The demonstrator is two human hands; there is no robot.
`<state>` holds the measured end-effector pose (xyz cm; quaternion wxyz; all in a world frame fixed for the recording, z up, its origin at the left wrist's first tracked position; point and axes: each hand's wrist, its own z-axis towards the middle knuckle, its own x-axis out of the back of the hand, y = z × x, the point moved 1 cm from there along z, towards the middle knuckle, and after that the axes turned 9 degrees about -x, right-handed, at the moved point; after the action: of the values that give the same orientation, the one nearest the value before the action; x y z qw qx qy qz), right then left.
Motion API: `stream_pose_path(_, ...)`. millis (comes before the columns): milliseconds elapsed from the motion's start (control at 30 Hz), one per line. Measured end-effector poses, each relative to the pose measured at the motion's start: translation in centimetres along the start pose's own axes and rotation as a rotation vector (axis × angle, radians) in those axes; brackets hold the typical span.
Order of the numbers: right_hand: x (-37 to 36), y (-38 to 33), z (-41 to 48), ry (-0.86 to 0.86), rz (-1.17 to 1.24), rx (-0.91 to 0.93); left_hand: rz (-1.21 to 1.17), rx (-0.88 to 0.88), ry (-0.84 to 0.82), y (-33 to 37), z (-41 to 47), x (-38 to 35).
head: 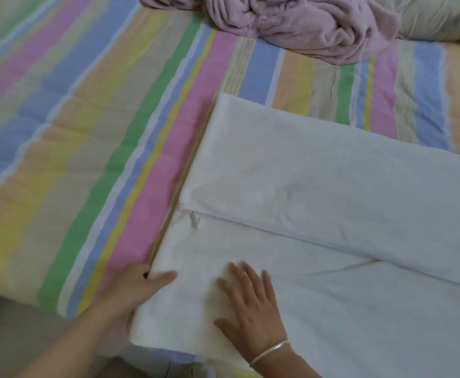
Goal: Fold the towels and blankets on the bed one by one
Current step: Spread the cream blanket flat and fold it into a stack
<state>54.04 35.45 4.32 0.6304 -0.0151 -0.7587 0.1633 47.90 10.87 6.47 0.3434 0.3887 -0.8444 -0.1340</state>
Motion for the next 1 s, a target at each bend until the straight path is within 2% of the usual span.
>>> stream_pose_path(67, -0.7, -1.0, -2.2, -0.091, -0.048, 0.012, -0.052, 0.065, -0.198, -0.8, -2.1, -0.2)
stream_pose_path(133, -0.8, -1.5, -3.5, -0.133, -0.060, -0.026, -0.227, 0.104, -0.256, -0.8, -3.7, -0.7)
stream_pose_path(200, -0.5, -1.8, -3.9, -0.127, -0.038, -0.045, -0.490, 0.128, -0.234, -0.1, -4.2, -1.0)
stream_pose_path(300, 0.6, -1.2, -3.8, -0.004, 0.057, -0.046, -0.761, 0.086, -0.157, 3.9, -4.0, -0.8)
stream_pose_path(367, 2.5, 0.1, -2.9, 0.090, 0.089, -0.104, -0.843, 0.052, -0.112, 7.0, -3.0, -0.6)
stream_pose_path(600, 11.9, 8.1, 3.6, 0.269, -0.043, -0.549, -1.042, -0.048, -0.079, 17.6, 2.4, 2.1)
stream_pose_path(700, 15.3, 10.7, 10.1, 0.366, -0.035, -0.522, -1.170, -0.071, -0.052, 21.2, 4.7, 3.5)
stream_pose_path(800, 16.8, 12.5, 17.3, 0.269, -0.054, -0.495, -1.305, -0.069, 0.033, 23.0, 7.8, 4.5)
stream_pose_path(900, 15.1, 12.7, 21.8, 0.085, -0.162, -0.483, -1.244, -0.090, 0.061, 22.5, 10.5, 4.0)
stream_pose_path(1000, 12.5, 12.1, 22.6, 0.083, -0.225, -0.566, -1.015, -0.148, 0.174, 21.3, 12.1, 2.8)
